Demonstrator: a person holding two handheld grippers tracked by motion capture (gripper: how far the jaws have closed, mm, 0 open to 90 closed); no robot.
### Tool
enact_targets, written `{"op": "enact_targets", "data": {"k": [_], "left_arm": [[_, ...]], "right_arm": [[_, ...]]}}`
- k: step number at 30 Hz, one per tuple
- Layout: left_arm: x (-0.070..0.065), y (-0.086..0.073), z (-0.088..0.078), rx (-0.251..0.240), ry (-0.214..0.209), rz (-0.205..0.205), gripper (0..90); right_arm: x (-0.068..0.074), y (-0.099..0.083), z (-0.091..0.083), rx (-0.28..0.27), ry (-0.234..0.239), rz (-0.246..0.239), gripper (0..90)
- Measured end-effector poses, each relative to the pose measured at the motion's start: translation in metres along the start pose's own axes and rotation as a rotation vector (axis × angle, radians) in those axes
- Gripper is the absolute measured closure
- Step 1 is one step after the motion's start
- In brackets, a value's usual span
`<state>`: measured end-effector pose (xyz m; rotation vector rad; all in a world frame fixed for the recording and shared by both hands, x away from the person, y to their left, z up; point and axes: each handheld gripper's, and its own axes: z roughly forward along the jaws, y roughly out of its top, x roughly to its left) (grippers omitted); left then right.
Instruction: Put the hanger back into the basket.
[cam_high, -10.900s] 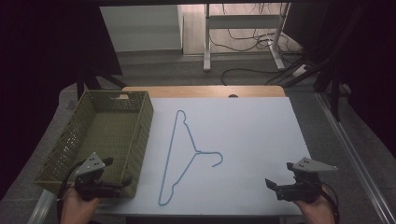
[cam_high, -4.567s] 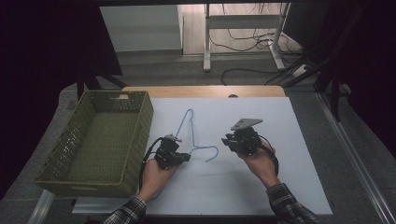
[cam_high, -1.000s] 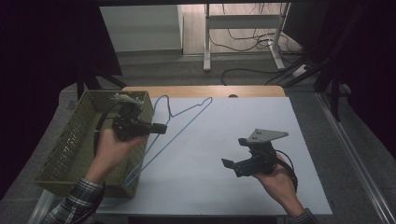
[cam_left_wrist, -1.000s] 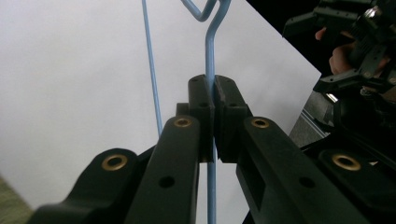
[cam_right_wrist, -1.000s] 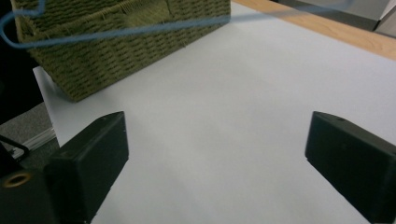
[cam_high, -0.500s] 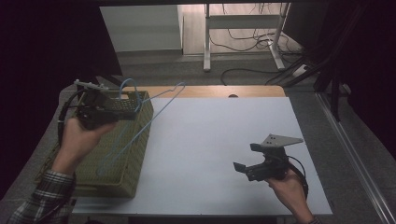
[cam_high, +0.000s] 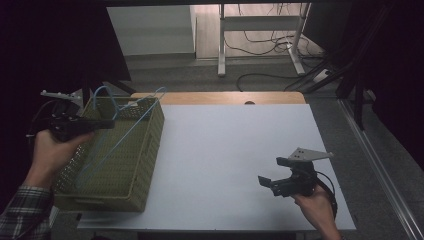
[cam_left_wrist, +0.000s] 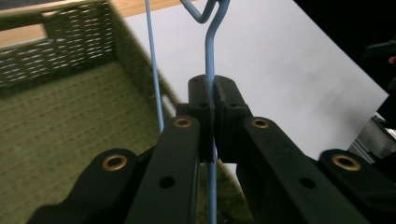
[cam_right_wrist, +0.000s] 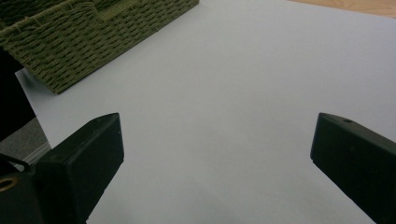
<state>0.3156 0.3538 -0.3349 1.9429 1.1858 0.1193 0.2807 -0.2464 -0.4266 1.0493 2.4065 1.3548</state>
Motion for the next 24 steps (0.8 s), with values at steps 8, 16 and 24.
{"op": "enact_targets", "data": {"k": [8,16,24], "left_arm": [[0.030,-0.020,-0.013,-0.003,0.020,-0.010,87.6],[0.050,-0.036,-0.016,-0.014,0.009,-0.008,87.6],[0.069,-0.053,0.000,-0.019,-0.004,-0.026,87.6]], "right_arm": [[-0.007,-0.005,-0.003,0.005,-0.017,0.020,2.2],[-0.008,-0.006,-0.002,0.014,-0.022,0.020,2.2],[-0.008,-0.007,0.000,0.022,-0.021,0.022,2.2]]}}
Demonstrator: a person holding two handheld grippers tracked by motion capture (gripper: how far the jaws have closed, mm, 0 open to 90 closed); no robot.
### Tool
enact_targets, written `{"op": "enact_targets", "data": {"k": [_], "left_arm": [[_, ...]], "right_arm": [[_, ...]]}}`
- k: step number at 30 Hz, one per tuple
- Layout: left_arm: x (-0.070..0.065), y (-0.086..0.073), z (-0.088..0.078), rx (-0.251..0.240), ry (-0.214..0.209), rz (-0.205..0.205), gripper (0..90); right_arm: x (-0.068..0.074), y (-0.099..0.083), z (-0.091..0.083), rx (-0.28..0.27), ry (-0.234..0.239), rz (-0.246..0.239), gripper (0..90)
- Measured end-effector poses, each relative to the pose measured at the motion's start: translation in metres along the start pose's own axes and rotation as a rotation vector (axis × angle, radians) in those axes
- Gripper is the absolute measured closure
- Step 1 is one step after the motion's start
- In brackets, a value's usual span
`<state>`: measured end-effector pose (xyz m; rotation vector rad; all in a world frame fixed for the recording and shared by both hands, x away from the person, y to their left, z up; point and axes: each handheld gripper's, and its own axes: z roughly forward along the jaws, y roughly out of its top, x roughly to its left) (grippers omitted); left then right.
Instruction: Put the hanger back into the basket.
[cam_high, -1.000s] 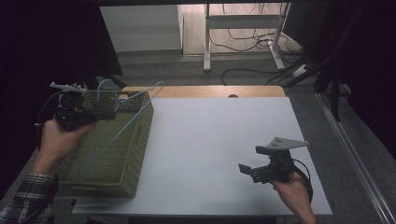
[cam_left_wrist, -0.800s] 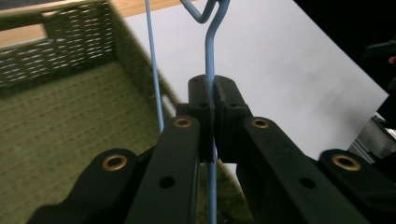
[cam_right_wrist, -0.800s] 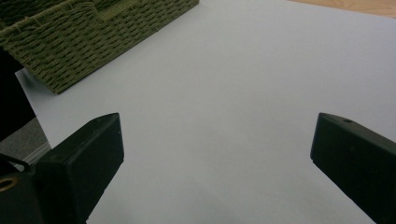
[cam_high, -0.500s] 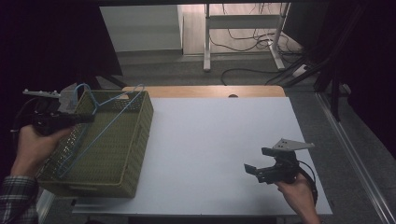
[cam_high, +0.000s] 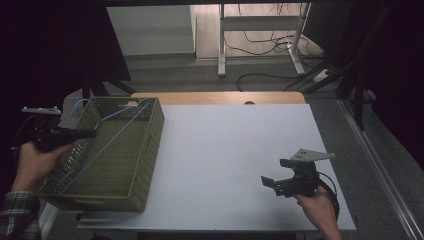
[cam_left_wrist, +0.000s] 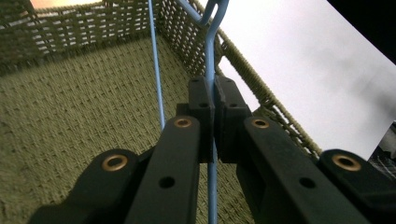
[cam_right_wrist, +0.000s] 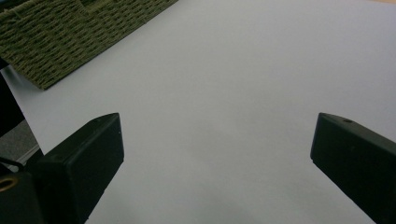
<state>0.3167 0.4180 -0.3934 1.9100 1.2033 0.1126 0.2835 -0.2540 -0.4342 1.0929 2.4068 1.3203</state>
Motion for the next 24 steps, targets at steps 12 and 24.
{"op": "enact_targets", "data": {"k": [12,24], "left_arm": [[0.024,-0.032,0.036,0.028,0.010,-0.059,87.5],[0.025,-0.040,0.040,0.051,0.230,-0.084,60.7]], "right_arm": [[0.000,-0.002,0.003,0.016,0.003,0.007,2.3],[0.000,-0.004,0.006,0.027,0.010,0.001,2.3]]}}
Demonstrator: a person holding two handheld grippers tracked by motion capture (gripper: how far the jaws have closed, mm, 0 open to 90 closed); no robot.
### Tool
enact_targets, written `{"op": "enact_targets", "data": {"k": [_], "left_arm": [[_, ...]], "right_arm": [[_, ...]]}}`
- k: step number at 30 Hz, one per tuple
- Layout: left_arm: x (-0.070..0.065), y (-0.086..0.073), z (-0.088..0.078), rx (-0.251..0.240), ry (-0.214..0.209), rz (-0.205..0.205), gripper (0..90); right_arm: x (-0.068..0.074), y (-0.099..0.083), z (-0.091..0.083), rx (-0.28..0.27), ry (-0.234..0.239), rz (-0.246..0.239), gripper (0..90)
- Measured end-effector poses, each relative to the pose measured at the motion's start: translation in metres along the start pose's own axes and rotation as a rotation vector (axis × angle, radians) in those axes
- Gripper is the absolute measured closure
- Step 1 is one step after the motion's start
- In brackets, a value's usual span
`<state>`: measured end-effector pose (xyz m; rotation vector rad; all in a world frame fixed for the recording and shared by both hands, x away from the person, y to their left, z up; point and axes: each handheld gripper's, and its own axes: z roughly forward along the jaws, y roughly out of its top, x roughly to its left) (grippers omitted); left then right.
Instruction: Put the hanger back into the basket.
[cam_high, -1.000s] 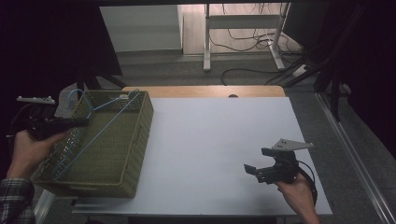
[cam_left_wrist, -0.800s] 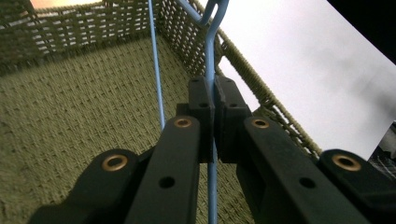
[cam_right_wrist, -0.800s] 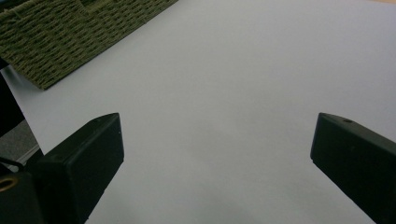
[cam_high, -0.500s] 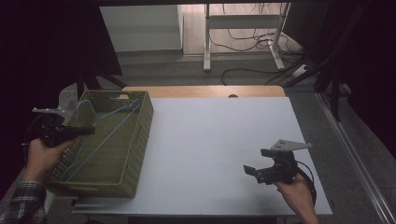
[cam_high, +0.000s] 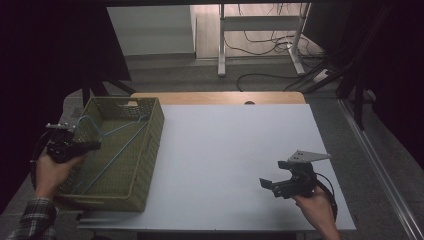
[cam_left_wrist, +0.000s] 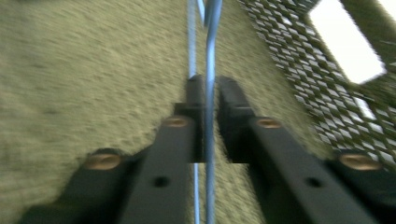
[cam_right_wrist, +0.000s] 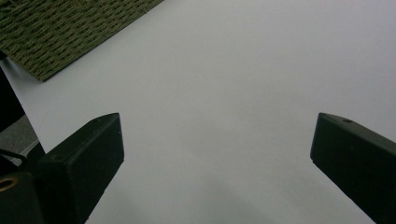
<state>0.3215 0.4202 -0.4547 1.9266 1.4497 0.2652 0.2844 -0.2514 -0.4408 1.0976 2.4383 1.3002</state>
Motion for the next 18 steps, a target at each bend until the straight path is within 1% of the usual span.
{"op": "enact_targets", "data": {"k": [1,2,3,4,6,7,8,9,10,11,12,13,14,15,16,18], "left_arm": [[-0.002,0.000,-0.003,-0.008,0.030,-0.008,60.7],[-0.004,0.001,-0.006,-0.011,0.060,-0.006,53.8],[-0.006,0.001,-0.008,-0.010,0.069,0.000,48.0],[-0.008,0.000,-0.010,-0.019,0.066,0.010,48.0],[-0.013,-0.001,-0.016,-0.041,0.074,0.020,40.1],[-0.018,-0.002,-0.020,-0.063,0.059,0.030,33.7],[-0.018,-0.002,-0.020,-0.063,0.059,0.030,29.8],[-0.021,-0.002,-0.022,-0.076,0.048,0.035,26.7],[-0.024,-0.002,-0.024,-0.089,0.025,0.040,26.7],[-0.030,-0.002,-0.026,-0.107,0.001,0.041,19.7],[-0.035,-0.002,-0.027,-0.116,-0.011,0.045,19.7],[-0.040,-0.002,-0.029,-0.127,-0.029,0.055,17.5],[-0.047,-0.003,-0.030,-0.146,-0.044,0.063,17.3],[-0.053,-0.004,-0.031,-0.162,-0.059,0.067,13.7],[-0.059,-0.006,-0.032,-0.174,-0.082,0.072,13.3],[-0.072,-0.009,-0.032,-0.195,-0.107,0.091,11.3]], "right_arm": [[0.000,0.000,-0.001,0.000,0.000,0.002,2.3],[0.000,0.000,-0.002,-0.004,-0.001,0.004,2.3],[-0.001,0.000,-0.003,-0.008,-0.004,0.002,2.3],[-0.001,0.000,-0.003,-0.008,-0.004,0.002,2.3],[-0.002,-0.001,-0.005,-0.015,-0.006,0.004,2.3],[-0.002,0.000,-0.007,-0.018,-0.009,0.008,2.3],[-0.002,0.000,-0.007,-0.018,-0.009,0.008,2.3],[-0.001,-0.001,-0.008,-0.021,-0.009,0.005,2.3],[-0.001,-0.001,-0.008,-0.021,-0.009,0.005,2.3],[0.000,-0.001,-0.010,-0.025,-0.009,0.003,2.2],[0.000,-0.001,-0.010,-0.025,-0.009,0.003,2.2],[0.001,-0.001,-0.011,-0.027,-0.009,0.004,2.2],[0.001,-0.002,-0.012,-0.028,-0.009,0.009,2.1],[0.001,-0.003,-0.014,-0.033,-0.006,0.020,1.7],[0.001,-0.003,-0.015,-0.035,-0.005,0.023,1.4],[0.001,-0.004,-0.017,-0.040,-0.011,0.028,0.6]]}}
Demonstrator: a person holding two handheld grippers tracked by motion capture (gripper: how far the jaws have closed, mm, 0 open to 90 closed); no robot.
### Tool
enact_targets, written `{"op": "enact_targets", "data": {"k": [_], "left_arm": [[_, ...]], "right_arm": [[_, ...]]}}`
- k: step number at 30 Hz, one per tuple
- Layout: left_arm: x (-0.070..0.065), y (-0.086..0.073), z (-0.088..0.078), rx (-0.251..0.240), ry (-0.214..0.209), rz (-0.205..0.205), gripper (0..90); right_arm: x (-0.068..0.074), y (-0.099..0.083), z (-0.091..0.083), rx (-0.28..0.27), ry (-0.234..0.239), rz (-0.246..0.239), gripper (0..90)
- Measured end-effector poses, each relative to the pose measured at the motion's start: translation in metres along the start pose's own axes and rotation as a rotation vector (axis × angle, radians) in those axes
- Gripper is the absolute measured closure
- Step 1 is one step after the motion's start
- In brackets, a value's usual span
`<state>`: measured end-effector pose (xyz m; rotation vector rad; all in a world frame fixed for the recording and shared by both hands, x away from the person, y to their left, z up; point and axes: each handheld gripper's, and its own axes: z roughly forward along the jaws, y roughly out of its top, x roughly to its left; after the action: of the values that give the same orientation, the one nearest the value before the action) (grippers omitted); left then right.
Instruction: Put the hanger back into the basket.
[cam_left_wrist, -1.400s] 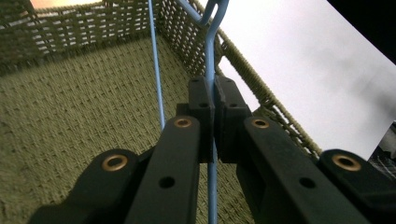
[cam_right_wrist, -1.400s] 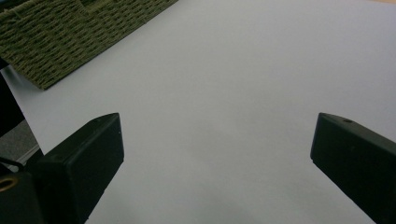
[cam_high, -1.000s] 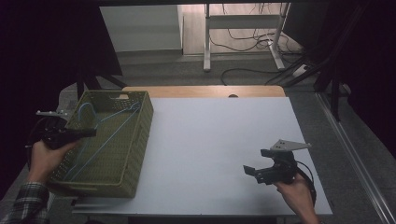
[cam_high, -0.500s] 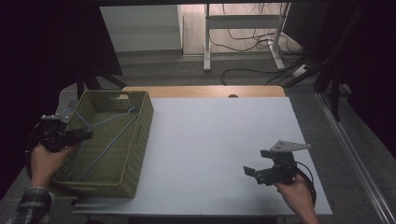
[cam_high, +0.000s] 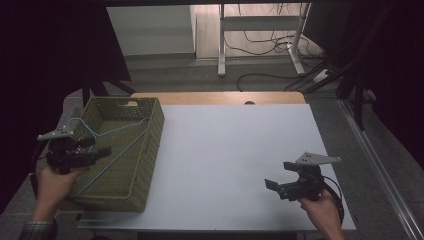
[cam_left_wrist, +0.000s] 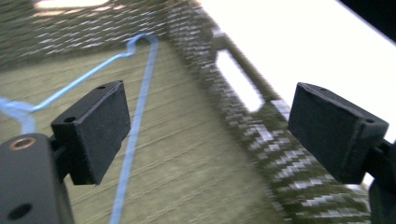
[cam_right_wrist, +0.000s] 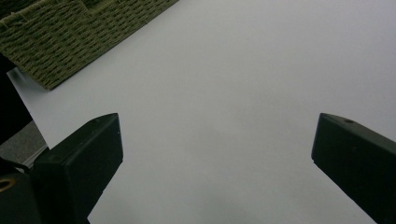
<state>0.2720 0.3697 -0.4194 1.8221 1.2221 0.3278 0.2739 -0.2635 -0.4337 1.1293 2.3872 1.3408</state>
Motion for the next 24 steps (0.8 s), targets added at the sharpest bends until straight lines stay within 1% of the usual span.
{"op": "enact_targets", "data": {"k": [2,4,5,7,9,10,11,12,14,15,16,18,19,20,21,22,24], "left_arm": [[-0.016,-0.003,0.001,-0.010,-0.020,0.023,10.4],[-0.028,-0.005,0.003,-0.017,-0.033,0.041,9.2],[-0.034,-0.007,0.004,-0.021,-0.046,0.056,7.6],[-0.045,-0.011,0.007,-0.033,-0.067,0.068,7.4],[-0.055,-0.015,0.010,-0.045,-0.099,0.080,5.9],[-0.059,-0.017,0.012,-0.047,-0.103,0.087,5.9],[-0.070,-0.022,0.016,-0.049,-0.110,0.111,5.2],[-0.070,-0.022,0.016,-0.049,-0.110,0.111,4.8],[-0.081,-0.028,0.020,-0.035,-0.105,0.143,4.3],[-0.081,-0.028,0.020,-0.035,-0.105,0.143,3.9],[-0.085,-0.031,0.021,-0.037,-0.096,0.155,3.9],[-0.090,-0.036,0.023,-0.037,-0.102,0.162,3.8],[-0.096,-0.042,0.025,-0.028,-0.088,0.179,3.5],[-0.096,-0.042,0.025,-0.028,-0.088,0.179,3.4],[-0.100,-0.046,0.027,-0.008,-0.074,0.197,3.4],[-0.100,-0.046,0.027,-0.008,-0.074,0.197,3.1],[-0.104,-0.050,0.030,0.018,-0.063,0.210,2.9]], "right_arm": [[0.000,-0.001,-0.001,-0.002,-0.002,0.002,0.4],[-0.001,-0.002,-0.004,-0.003,-0.008,0.001,0.4],[-0.001,-0.004,-0.005,0.000,-0.017,0.002,0.4],[-0.002,-0.005,-0.006,0.000,-0.021,0.004,0.4],[-0.003,-0.008,-0.008,-0.002,-0.033,0.004,0.2],[-0.003,-0.008,-0.008,-0.002,-0.033,0.004,0.2],[-0.003,-0.010,-0.010,-0.004,-0.038,0.004,0.1],[-0.003,-0.010,-0.010,-0.004,-0.038,0.004,0.1],[-0.005,-0.013,-0.013,-0.009,-0.046,0.007,0.1],[-0.005,-0.013,-0.013,-0.009,-0.046,0.007,0.1],[-0.005,-0.014,-0.014,-0.010,-0.048,0.010,0.2],[-0.006,-0.016,-0.015,-0.009,-0.055,0.011,0.2],[-0.007,-0.018,-0.015,-0.005,-0.058,0.012,0.2],[-0.007,-0.018,-0.015,-0.005,-0.058,0.012,0.2],[-0.008,-0.020,-0.015,0.003,-0.061,0.009,0.2],[-0.008,-0.021,-0.015,0.007,-0.062,0.008,0.2],[-0.008,-0.022,-0.014,0.013,-0.063,0.010,0.2]]}}
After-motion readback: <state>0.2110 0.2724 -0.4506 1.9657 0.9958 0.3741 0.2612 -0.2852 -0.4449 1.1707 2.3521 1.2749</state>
